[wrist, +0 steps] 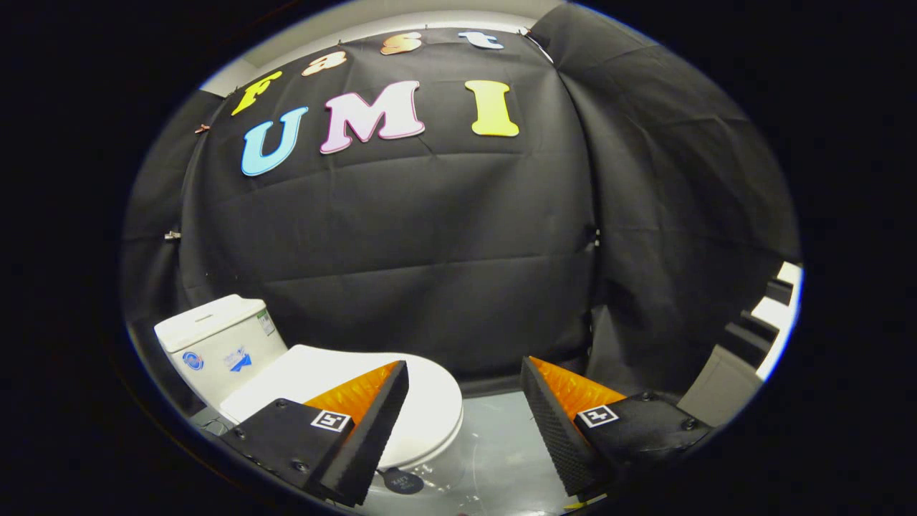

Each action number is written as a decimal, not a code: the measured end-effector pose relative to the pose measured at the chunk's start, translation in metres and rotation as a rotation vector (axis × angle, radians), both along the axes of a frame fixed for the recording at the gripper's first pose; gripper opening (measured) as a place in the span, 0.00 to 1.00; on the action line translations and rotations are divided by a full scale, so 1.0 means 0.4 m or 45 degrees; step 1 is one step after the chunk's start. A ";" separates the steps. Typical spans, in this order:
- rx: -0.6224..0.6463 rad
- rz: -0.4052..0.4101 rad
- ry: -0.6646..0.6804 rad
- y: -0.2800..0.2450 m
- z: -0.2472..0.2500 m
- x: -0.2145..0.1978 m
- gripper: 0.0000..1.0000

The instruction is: Open the toilet lid.

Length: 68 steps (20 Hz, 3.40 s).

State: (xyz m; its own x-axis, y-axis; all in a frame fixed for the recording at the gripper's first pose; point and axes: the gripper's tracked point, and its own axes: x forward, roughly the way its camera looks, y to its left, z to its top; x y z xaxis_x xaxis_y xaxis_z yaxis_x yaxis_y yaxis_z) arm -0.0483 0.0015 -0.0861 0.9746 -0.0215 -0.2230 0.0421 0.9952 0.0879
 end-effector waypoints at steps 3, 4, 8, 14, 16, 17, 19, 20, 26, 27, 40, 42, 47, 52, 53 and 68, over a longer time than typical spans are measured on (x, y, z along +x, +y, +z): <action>0.040 0.006 0.091 0.008 -0.091 -0.029 0.99; 0.073 0.031 0.121 0.022 -0.115 -0.041 0.99; 0.206 0.025 0.244 0.030 -0.219 -0.073 0.99; 0.558 0.023 0.359 0.059 -0.299 -0.095 0.97; 0.711 0.006 0.384 0.064 -0.317 -0.092 0.93; 0.819 0.013 0.402 0.075 -0.321 -0.092 0.87; 1.032 -0.021 0.485 0.099 -0.360 -0.106 0.87; 1.114 -0.045 0.511 0.107 -0.375 -0.111 0.87; 1.440 -0.031 0.551 0.160 -0.420 -0.111 0.87; 1.457 -0.020 0.570 0.164 -0.423 -0.121 0.75; 1.547 0.047 0.602 0.214 -0.452 -0.117 0.30; 1.575 0.022 0.637 0.234 -0.472 -0.109 0.30; 1.583 0.019 0.606 0.210 -0.458 -0.123 0.11; 1.566 0.032 0.589 0.221 -0.461 -0.109 0.10; 1.563 -0.016 0.590 0.208 -0.471 -0.119 0.07; 1.346 -0.001 0.505 0.227 -0.339 -0.111 0.05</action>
